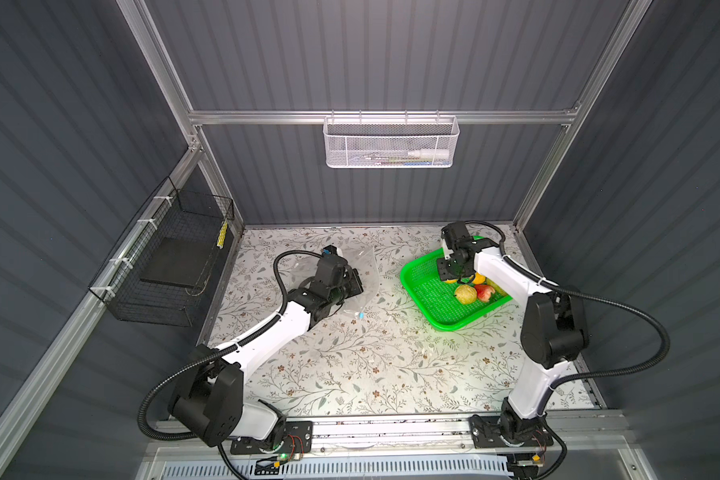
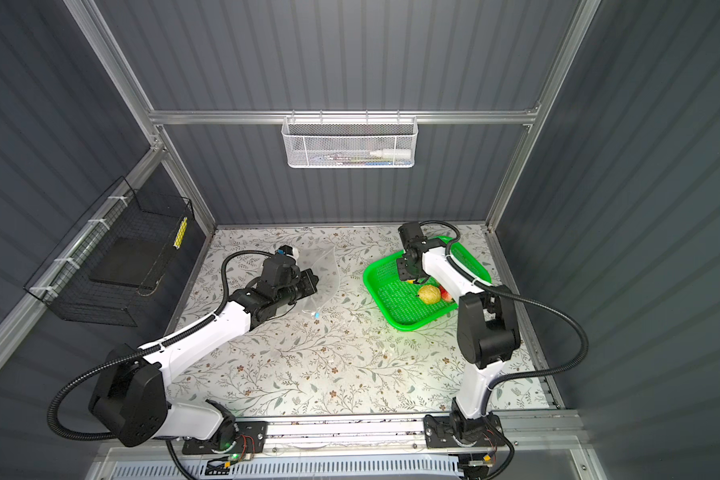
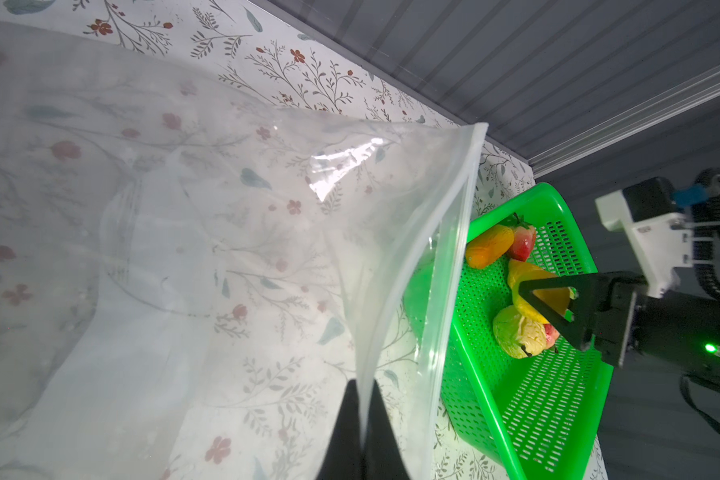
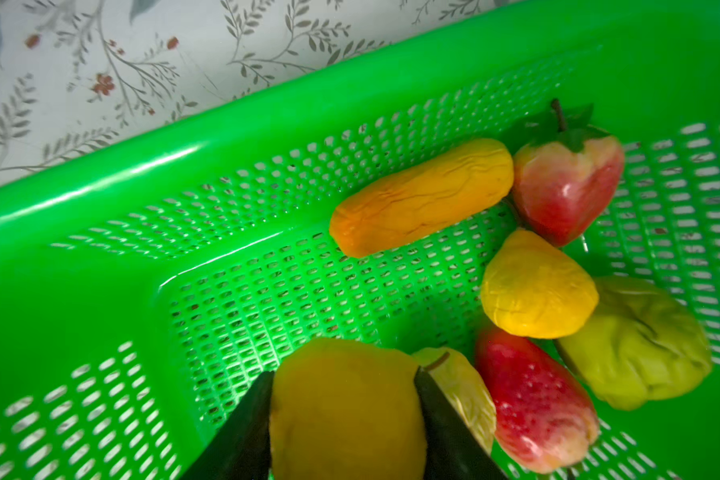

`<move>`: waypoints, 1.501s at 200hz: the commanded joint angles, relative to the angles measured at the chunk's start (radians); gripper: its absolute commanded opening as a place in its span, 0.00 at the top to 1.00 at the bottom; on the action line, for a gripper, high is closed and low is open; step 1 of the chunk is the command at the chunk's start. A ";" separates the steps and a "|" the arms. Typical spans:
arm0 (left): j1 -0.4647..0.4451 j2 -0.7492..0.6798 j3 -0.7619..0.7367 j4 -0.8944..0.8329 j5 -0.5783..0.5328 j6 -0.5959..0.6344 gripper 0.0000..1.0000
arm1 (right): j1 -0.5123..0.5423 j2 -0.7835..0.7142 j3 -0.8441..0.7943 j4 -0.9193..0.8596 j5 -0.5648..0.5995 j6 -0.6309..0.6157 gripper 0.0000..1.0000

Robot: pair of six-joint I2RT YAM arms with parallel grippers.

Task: Place the food in the zip-top bag and seal the zipper
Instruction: 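Carry the yellow lemon to the bag mouth with the right gripper, then open the right gripper to drop the lemon into the bag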

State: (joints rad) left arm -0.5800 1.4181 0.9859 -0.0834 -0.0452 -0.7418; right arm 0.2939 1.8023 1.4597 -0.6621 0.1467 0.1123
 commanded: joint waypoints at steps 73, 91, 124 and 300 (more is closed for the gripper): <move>-0.001 -0.015 0.000 0.013 0.025 0.004 1.00 | 0.066 -0.324 -0.123 0.226 -0.398 0.132 0.50; -0.001 -0.013 0.003 0.012 0.032 0.005 1.00 | 0.108 -0.339 -0.135 0.316 -0.472 0.187 0.50; -0.001 -0.016 0.006 0.014 0.043 0.004 1.00 | 0.180 -0.317 -0.180 0.558 -0.680 0.343 0.51; -0.001 -0.091 0.013 -0.009 0.013 -0.010 1.00 | 0.290 -0.057 -0.272 0.887 -0.740 0.556 0.52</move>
State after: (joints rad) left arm -0.5800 1.3563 0.9859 -0.0837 -0.0257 -0.7422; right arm 0.5755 1.7206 1.2026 0.2382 -0.6304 0.6945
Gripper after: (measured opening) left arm 0.042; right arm 0.484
